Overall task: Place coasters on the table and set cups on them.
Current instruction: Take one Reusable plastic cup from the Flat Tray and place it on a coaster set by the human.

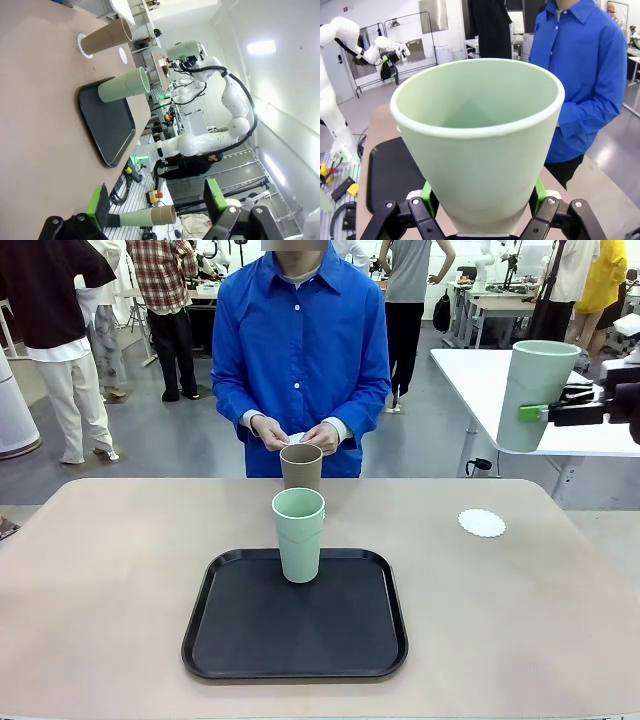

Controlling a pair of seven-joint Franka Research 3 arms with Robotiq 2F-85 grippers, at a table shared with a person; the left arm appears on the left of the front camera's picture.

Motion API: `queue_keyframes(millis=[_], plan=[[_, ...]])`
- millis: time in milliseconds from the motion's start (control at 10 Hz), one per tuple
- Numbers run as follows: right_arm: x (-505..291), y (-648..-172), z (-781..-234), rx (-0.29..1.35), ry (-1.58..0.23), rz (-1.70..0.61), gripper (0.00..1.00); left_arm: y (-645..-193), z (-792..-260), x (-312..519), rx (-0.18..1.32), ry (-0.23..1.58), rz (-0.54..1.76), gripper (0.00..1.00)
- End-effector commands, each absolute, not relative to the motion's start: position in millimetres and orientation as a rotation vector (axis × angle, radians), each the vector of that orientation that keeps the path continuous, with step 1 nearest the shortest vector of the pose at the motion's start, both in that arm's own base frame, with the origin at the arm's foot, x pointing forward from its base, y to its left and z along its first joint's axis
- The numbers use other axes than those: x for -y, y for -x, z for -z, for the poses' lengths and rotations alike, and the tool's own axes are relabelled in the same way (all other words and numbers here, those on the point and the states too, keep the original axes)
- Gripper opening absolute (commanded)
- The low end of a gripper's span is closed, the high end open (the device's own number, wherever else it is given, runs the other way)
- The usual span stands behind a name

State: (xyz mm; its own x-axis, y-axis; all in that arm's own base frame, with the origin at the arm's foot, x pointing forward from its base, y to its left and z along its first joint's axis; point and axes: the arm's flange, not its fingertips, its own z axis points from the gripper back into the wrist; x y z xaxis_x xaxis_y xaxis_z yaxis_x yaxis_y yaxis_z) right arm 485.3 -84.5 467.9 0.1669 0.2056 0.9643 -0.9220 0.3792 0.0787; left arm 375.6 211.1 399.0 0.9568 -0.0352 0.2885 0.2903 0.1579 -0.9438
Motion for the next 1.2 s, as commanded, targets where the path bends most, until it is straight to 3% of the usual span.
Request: queue_keyframes(millis=[0, 400, 1100], plan=[[97, -529, -453, 1.108, -0.895, -1.033, 0.84, -376, -401, -213, 0.224, 1.399, 0.241, 1.0], [120, -566, -409, 1.093, -1.029, -1.137, 0.84, -376, -401, -213, 0.224, 1.399, 0.241, 1.0], [117, -570, -342, 0.921, -1.042, -1.143, 0.84, -376, -401, -213, 0.224, 1.399, 0.241, 1.0]])
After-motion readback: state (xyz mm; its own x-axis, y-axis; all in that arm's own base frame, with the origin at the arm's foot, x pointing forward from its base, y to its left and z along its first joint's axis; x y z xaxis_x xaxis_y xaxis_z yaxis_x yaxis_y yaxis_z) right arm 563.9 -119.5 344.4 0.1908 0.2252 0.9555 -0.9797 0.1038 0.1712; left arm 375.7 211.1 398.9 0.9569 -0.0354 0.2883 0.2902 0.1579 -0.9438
